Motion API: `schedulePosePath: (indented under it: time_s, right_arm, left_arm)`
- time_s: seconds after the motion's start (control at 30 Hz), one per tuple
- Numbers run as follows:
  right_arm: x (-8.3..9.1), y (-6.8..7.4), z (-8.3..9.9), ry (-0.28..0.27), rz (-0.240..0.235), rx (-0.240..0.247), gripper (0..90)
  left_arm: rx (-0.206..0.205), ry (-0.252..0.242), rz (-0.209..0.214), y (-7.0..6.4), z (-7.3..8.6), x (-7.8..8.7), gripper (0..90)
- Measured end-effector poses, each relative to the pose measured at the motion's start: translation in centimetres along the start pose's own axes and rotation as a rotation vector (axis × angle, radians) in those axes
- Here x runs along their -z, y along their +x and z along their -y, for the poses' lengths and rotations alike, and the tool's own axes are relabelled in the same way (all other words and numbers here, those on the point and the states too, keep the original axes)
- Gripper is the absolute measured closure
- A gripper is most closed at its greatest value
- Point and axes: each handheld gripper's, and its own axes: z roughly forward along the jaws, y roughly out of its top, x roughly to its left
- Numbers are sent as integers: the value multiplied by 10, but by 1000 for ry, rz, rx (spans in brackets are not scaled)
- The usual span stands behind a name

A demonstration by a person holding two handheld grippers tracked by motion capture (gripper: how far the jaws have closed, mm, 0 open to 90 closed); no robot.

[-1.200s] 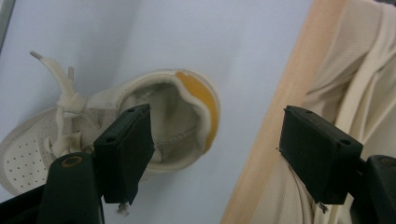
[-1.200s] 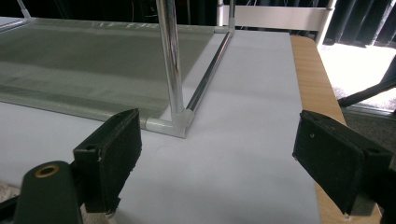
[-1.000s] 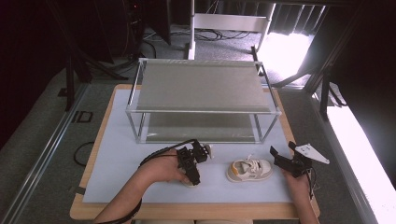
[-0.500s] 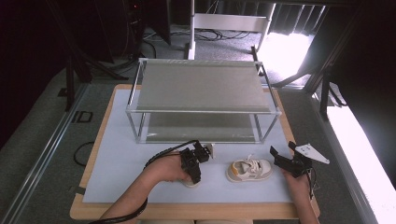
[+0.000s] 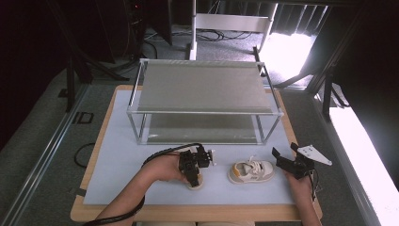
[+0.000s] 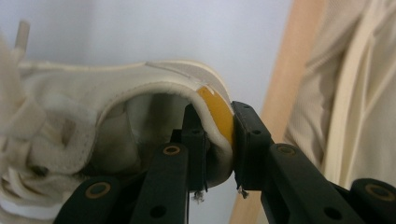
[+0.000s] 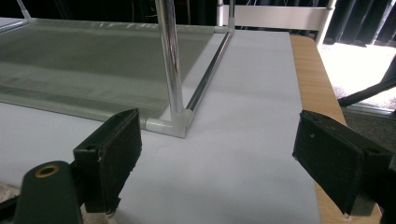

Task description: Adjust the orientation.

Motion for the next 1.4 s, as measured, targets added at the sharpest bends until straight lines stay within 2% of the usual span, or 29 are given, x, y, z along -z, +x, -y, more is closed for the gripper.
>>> schedulePosePath:
  time_s: [0.07, 0.2, 0.27, 0.37, 0.43, 0.53, 0.73, 0.9, 0.97, 1.07, 1.2, 1.23, 1.27, 1.33, 1.37, 1.4]
  right_arm:
    - [0, 0, 0, -1, 0, 0, 149]
    - [0, 0, 0, 0, 0, -1, 149]
    - [0, 0, 0, -1, 0, 0, 149]
    - [0, 0, 0, -1, 0, 1, 150]
    - [0, 0, 0, 2, 1, 2, 150]
    - [0, 0, 0, 3, 1, 3, 150]
    - [1, 0, 0, -5, -2, 1, 150]
    - [1, 0, 0, -11, -17, 0, 149]
    - [1, 0, 0, -11, -51, 20, 147]
    - [0, 0, 0, 6, -60, 24, 139]
    - [-1, -4, -2, 66, -56, -43, 120]
    - [-1, -4, -3, 85, -47, -45, 120]
    - [-1, -4, -5, 119, -16, -51, 120]
    - [0, -5, -7, 126, -17, -59, 120]
    - [3, -4, -15, 157, 0, -75, 120]
    - [3, -4, -15, 157, 0, -75, 120]
  left_arm:
    - [-45, 23, -3, -3, 1, -1, 764]
    - [-132, 31, 6, -7, 8, -1, 761]
    - [-163, 42, -14, -7, 12, -1, 758]
    - [-134, 59, -13, -5, 16, -5, 755]
    - [-138, 67, -4, -4, 18, -10, 754]
    - [-132, 45, -7, -4, 19, -10, 752]
    - [-130, 59, -3, -3, 21, -9, 736]
    - [-107, 54, 3, -1, 22, -13, 711]
    - [-109, 50, 5, 0, 23, -14, 710]
    - [-108, 45, 4, 0, 24, -14, 705]
    - [-107, 52, 5, 0, 24, -13, 702]
    - [-107, 52, 5, 0, 24, -13, 702]
    - [-110, 52, 6, 0, 24, -13, 702]
    - [-111, 52, 7, 0, 24, -13, 702]
    - [-113, 52, 7, 0, 24, -13, 702]
    - [-112, 53, 8, 1, 24, -13, 702]
